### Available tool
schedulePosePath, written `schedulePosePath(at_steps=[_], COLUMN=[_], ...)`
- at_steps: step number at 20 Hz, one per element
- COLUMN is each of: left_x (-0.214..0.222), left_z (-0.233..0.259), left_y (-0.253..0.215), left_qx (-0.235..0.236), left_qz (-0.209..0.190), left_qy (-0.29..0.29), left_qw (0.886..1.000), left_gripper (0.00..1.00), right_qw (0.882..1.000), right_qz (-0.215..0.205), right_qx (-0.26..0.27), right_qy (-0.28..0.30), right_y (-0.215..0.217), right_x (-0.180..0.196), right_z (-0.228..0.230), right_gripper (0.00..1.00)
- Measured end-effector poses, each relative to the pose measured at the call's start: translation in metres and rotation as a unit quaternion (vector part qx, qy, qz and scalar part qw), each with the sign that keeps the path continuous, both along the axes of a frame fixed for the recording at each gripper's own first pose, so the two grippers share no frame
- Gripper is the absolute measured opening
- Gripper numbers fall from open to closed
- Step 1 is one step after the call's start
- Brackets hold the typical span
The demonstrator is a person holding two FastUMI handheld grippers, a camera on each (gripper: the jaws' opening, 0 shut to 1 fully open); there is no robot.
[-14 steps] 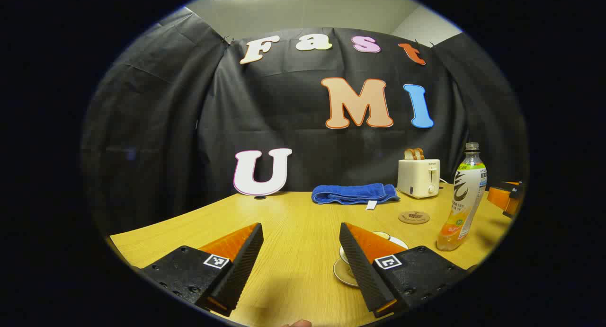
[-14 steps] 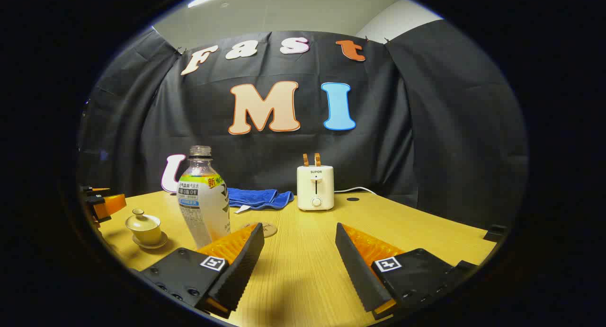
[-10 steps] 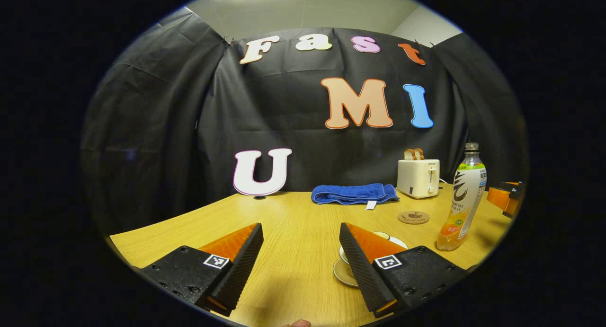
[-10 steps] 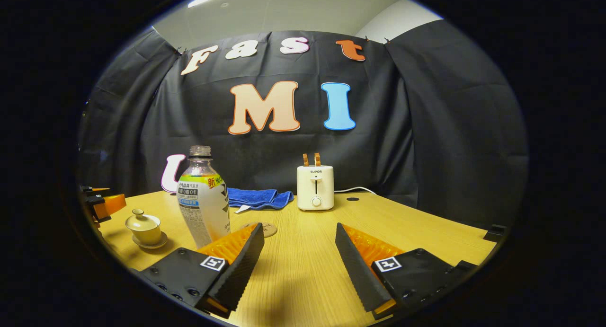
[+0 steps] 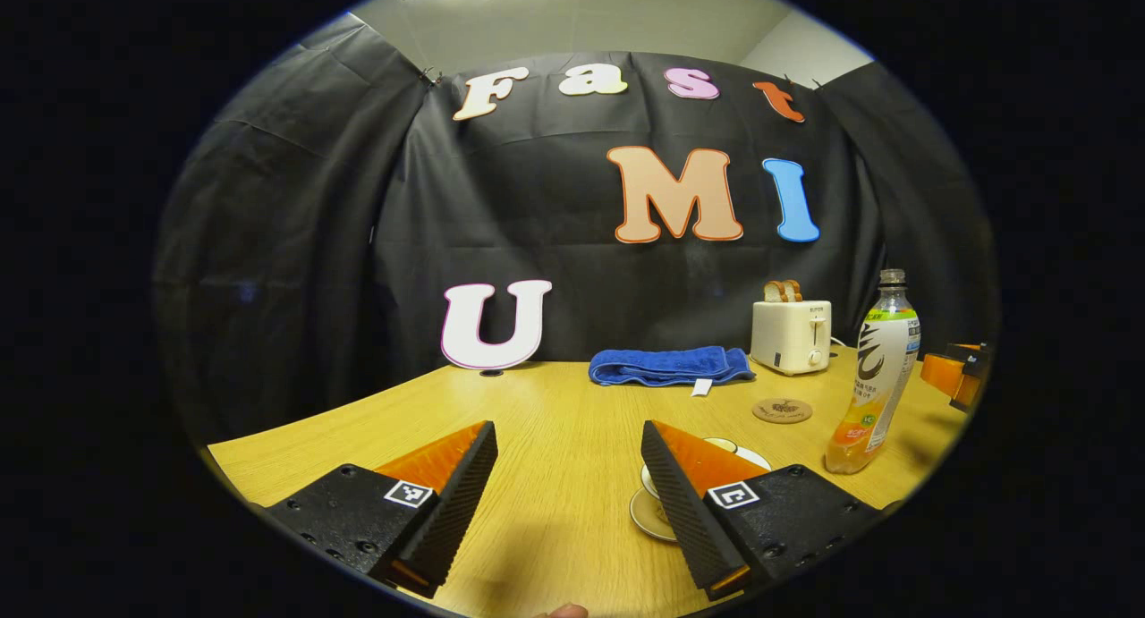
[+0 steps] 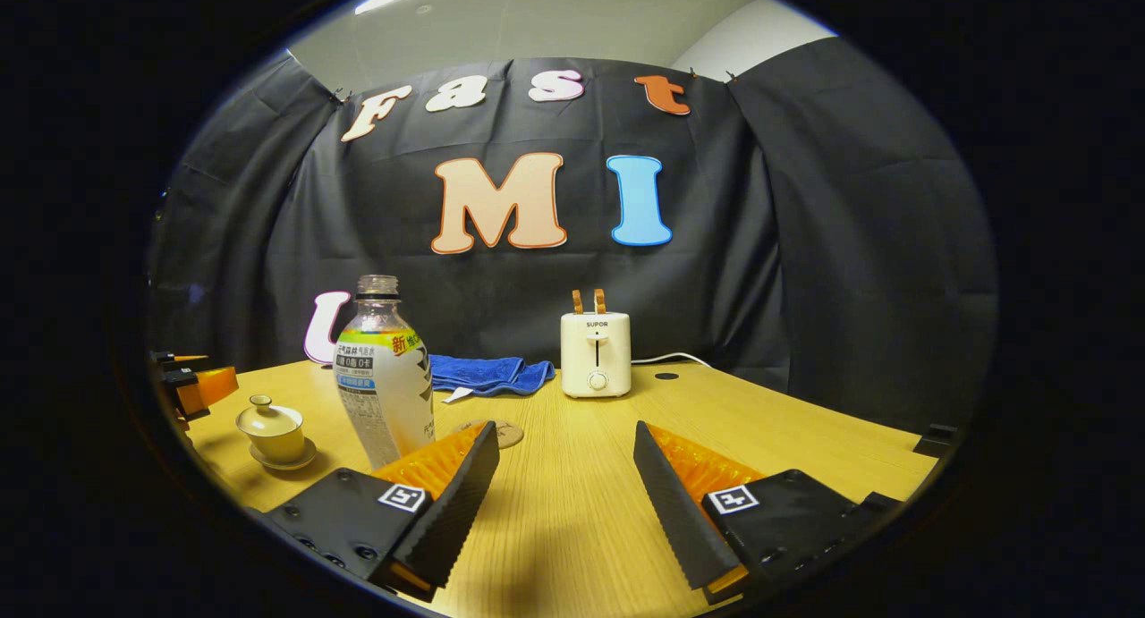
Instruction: Open the teacup lid with one hand, grasp the water bottle and pour water into the teacup with the other hand; after pouring, place the water bottle on the coaster and then close the teacup lid.
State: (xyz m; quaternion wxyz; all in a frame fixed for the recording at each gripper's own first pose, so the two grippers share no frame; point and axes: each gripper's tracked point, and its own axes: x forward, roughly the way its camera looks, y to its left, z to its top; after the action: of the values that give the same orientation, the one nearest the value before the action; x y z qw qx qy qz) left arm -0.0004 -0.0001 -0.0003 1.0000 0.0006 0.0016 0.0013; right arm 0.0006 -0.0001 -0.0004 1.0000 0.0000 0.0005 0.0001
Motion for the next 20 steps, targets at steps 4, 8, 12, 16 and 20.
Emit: schedulePosePath(at_steps=[4,8,12,16,20], left_x=[0.001,0.002,0.003,0.003,0.004], left_z=[0.001,-0.002,-0.013,0.001,0.01], left_y=[0.0,-0.007,-0.024,-0.034,-0.039], left_qx=[0.0,0.005,0.017,0.021,0.029], left_qz=[-0.001,-0.017,-0.041,-0.054,-0.062], left_qy=[0.0,0.006,0.042,0.026,0.013], left_qw=[1.0,1.0,0.998,0.998,0.998], left_gripper=[0.95,0.95,0.95,0.93,0.93], right_qw=[1.0,1.0,1.0,1.0,1.0], right_qz=[0.0,0.0,-0.001,0.0,0.002], right_qx=[0.0,0.0,0.001,0.001,0.001], right_qy=[0.0,0.0,0.001,0.0,0.0], right_y=[0.0,0.0,0.0,0.0,0.001], right_x=[0.0,0.0,0.0,0.0,0.0], right_z=[0.0,0.0,0.0,0.0,0.0], right_gripper=[0.97,0.97,0.97,0.97,0.97])
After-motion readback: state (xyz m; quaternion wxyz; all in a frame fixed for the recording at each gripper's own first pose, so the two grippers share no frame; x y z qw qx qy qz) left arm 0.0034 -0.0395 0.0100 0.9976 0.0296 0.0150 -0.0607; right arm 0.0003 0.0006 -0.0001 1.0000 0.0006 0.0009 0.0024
